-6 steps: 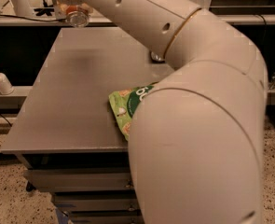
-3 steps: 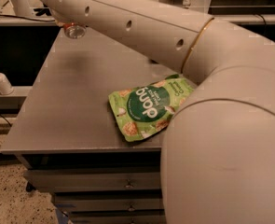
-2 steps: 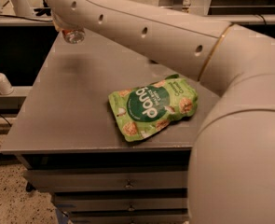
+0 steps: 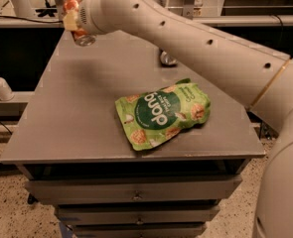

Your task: Place coke can upright

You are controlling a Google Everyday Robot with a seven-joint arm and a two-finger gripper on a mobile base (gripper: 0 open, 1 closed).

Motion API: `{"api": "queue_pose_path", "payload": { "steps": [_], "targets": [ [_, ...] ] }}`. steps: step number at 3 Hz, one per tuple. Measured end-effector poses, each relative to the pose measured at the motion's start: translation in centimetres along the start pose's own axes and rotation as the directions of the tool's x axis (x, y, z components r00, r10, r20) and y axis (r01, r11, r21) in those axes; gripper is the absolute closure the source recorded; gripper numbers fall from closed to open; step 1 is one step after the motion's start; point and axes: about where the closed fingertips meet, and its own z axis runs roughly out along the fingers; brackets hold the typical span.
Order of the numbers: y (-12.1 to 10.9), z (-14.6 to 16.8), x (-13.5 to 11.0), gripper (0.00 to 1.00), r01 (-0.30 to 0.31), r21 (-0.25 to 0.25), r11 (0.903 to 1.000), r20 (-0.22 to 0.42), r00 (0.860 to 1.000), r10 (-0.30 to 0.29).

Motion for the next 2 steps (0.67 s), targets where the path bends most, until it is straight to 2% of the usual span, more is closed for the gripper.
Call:
{"api": "queue_pose_path", "payload": {
  "steps": [1, 2],
  "targets": [
    [-1.39, -0.98, 0.17, 1.00, -0.010, 0.067, 0.9977, -0.009, 1.000, 0.011],
    [-1.55, -0.78, 0.11, 1.00, -0.007, 0.067, 0.9977, -0.007, 1.000, 0.008]
  ]
}}
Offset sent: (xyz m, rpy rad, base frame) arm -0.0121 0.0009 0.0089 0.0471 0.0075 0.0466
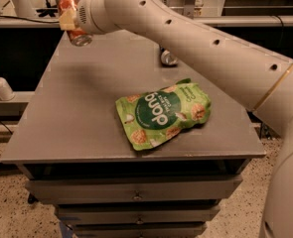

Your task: Place coke can upright

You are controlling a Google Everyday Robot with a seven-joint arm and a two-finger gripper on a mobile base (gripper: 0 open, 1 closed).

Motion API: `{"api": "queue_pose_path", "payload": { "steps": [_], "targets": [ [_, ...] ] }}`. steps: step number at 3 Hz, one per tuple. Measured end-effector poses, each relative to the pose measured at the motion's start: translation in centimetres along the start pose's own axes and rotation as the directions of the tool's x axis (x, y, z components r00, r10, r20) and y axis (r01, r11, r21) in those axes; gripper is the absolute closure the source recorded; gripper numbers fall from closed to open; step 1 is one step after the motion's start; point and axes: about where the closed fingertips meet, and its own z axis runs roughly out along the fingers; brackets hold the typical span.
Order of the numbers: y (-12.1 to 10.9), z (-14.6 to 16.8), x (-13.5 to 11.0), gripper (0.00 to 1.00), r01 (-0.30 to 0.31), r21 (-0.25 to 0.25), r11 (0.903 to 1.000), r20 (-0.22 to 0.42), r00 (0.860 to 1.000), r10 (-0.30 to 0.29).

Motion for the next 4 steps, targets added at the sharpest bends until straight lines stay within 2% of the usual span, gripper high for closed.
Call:
{"api": "queue_pose_path", "payload": {
  "steps": [1, 2, 3, 4],
  "targets": [
    [-0.2, 0.2, 0.0, 1.00, 0.027, 0.045, 0.9986, -0.025, 0.999, -0.026],
    [0.3, 0.0, -0.9, 1.00, 0.017, 0.153, 0.9881, -0.062, 0.998, -0.007],
    [1.1, -1.0, -2.3, 1.00, 0.038, 0.248, 0.9680, -0.066, 0.998, -0.022],
    [1.7, -2.6, -3.3, 1.00, 0.154, 0.320, 0.9346, -0.048, 0.988, -0.147]
  ]
}}
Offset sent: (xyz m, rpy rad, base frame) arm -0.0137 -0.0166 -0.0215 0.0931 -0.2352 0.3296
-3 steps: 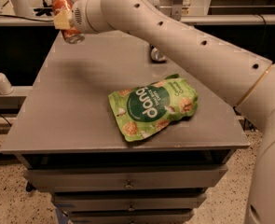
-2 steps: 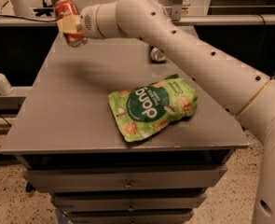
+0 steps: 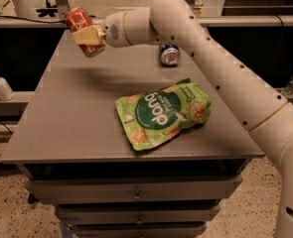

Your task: Place coke can upright

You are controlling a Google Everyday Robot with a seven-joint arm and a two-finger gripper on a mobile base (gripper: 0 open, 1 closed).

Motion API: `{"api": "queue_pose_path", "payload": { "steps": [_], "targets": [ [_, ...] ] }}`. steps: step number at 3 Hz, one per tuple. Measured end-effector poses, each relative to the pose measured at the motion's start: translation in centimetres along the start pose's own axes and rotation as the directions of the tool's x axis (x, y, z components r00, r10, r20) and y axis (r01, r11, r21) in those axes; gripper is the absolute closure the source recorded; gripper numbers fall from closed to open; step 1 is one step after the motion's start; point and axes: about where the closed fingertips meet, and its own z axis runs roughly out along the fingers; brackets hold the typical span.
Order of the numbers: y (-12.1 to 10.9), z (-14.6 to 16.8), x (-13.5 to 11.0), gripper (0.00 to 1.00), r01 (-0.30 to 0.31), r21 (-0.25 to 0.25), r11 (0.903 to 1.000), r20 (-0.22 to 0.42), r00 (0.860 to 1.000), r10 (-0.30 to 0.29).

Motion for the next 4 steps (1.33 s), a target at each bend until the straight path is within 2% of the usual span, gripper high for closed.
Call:
{"api": "queue_pose_path", "payload": {
  "steps": [1, 2, 3, 4],
  "targets": [
    [-1.0, -0.1, -1.8, 1.00, 0.090, 0.048, 0.9948, 0.073, 0.993, -0.093],
    [-1.2, 1.2, -1.4, 1.00, 0.206, 0.074, 0.9758, 0.158, 0.964, -0.215],
    [-2.0, 0.9, -0.4, 1.00, 0.292, 0.128, 0.9479, 0.245, 0.917, -0.315],
    [-2.4, -1.0, 0.3, 1.00, 0.335, 0.164, 0.9280, 0.272, 0.889, -0.369]
  ]
}}
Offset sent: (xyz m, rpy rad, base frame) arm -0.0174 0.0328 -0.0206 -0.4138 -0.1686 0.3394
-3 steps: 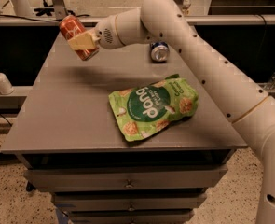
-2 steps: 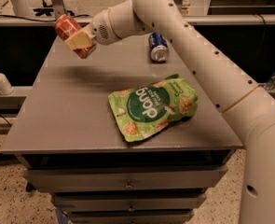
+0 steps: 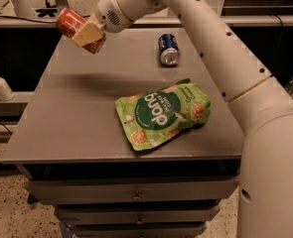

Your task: Place coke can upright

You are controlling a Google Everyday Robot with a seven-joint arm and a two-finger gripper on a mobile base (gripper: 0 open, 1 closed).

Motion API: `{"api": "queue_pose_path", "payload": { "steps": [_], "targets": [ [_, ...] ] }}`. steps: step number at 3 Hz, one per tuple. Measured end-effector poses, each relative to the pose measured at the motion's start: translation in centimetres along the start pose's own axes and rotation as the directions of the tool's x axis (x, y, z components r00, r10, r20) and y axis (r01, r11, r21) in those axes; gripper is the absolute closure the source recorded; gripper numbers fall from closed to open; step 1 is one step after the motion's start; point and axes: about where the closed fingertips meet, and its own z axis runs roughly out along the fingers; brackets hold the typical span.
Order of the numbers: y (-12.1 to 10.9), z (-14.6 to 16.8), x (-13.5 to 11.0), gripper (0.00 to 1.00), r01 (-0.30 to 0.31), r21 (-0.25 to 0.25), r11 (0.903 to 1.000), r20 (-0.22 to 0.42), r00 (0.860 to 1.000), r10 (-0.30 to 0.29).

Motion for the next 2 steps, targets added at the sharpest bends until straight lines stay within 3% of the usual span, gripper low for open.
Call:
{"api": "queue_pose_path", "payload": {
  "steps": [1, 2],
  "targets": [
    [-1.2, -2.6, -0.3, 1.00, 0.030, 0.013, 0.9995, -0.040, 0.999, -0.030],
    [-1.8, -7.2, -2.5, 1.00, 0.036, -0.004, 0.9994, -0.101, 0.994, -0.036]
  ]
}}
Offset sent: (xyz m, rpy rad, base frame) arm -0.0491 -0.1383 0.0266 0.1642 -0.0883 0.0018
